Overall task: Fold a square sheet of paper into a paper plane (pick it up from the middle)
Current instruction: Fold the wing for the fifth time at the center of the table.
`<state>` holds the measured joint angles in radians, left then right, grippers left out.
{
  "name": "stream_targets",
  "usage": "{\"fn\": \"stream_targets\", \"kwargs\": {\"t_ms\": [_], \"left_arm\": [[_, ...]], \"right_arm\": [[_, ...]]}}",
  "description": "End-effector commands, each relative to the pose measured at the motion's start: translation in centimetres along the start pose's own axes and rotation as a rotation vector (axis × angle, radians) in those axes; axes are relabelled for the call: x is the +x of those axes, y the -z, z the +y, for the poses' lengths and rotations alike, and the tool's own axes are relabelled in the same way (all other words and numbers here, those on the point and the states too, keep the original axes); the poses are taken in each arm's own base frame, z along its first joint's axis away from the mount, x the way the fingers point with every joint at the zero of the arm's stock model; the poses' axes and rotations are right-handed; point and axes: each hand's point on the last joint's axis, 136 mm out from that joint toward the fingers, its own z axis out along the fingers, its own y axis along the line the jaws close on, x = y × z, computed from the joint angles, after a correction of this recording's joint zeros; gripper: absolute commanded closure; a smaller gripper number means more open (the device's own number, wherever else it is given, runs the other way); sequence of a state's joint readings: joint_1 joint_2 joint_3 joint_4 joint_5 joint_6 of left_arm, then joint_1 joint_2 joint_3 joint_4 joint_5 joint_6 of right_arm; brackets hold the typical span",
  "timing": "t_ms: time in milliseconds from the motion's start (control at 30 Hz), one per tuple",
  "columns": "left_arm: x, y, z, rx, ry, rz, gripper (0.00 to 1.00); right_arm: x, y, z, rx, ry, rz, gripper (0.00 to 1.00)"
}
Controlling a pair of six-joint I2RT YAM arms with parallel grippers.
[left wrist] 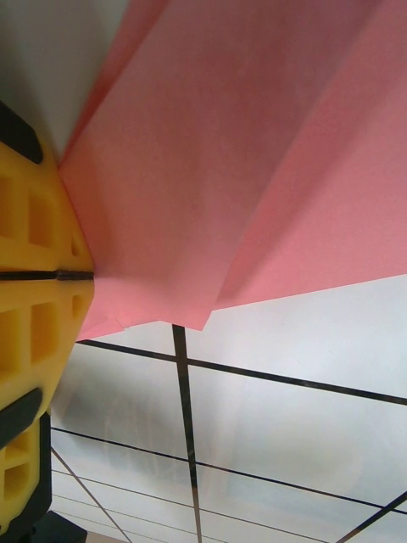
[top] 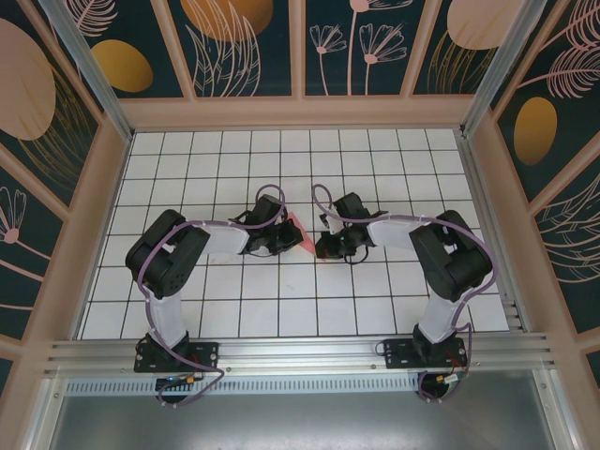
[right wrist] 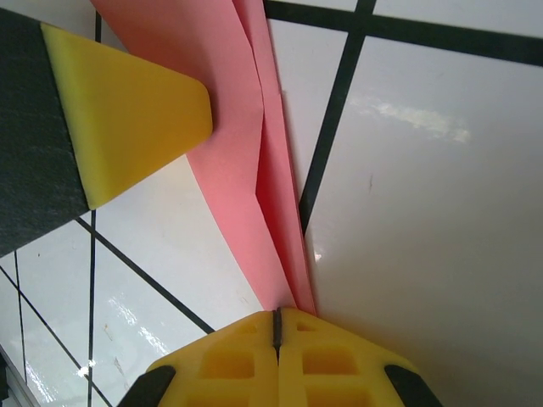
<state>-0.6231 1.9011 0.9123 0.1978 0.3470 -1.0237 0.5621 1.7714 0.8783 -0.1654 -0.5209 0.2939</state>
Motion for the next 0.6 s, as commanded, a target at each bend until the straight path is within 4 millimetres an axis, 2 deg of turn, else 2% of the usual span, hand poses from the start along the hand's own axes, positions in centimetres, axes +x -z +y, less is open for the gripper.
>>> {"fn": "stream_targets", "kwargs": {"t_ms": [0, 367, 567], "left_arm": [[1.0, -0.6, 9.4, -0.324, 0.056, -0.019, 0.89], [0.9, -0.6, 9.3, -0.324, 0.056, -0.021, 0.89], [0.8, -0.5, 9.2, -0.321, 0.055, -0.023, 0.89]], "right_arm": [[5.5, 0.2, -3.4, 0.118, -0.119, 0.156, 0.95], [8.0, 0.7, -4.3, 0.149, -0.168, 0.191, 0.96], [8.1, 1.3, -4.4, 0.169, -0.180, 0.173, 0.96]]}}
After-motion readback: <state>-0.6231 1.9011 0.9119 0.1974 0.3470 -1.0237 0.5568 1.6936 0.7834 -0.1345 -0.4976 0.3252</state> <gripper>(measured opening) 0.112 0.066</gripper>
